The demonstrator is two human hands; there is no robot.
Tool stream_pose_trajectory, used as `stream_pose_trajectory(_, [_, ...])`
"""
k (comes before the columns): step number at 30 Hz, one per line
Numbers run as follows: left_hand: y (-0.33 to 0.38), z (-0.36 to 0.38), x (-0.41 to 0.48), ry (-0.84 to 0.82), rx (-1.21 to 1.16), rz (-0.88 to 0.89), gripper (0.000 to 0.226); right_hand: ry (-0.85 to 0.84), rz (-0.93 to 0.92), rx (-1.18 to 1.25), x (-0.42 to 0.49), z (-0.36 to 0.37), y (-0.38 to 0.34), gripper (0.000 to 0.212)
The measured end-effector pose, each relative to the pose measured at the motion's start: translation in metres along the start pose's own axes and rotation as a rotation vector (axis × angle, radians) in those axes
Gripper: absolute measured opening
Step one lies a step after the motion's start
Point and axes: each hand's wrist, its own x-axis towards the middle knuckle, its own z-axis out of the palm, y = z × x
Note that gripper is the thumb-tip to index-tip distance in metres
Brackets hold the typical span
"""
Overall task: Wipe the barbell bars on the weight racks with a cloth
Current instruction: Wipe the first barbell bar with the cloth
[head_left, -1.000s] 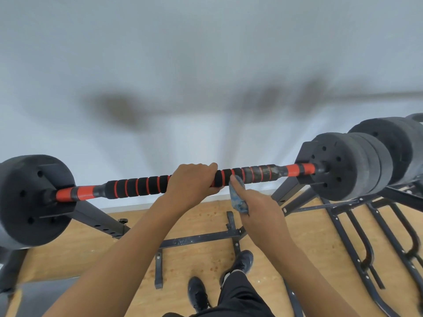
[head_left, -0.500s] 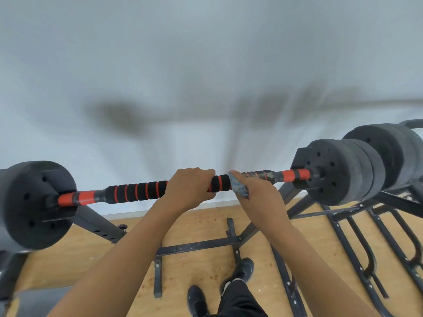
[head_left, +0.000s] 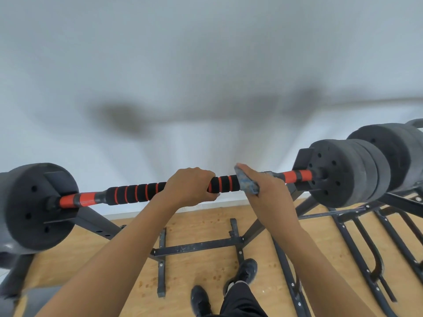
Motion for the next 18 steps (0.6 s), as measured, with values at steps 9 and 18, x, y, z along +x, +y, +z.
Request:
stream_pose_trajectory(9, [0.000, -0.003, 0.001, -0.013, 0.018, -0.020, 0.038, -0.134, 0.000, -0.085, -0.008, 0.028, -0.022, 0.064])
stream_pose_trajectory(18, [-0.002, 0.003, 0.005, 0.002, 0.028, -0.016, 0.033, -0.149, -0.062, -0.089, -0.025, 0.013, -0.024, 0.069])
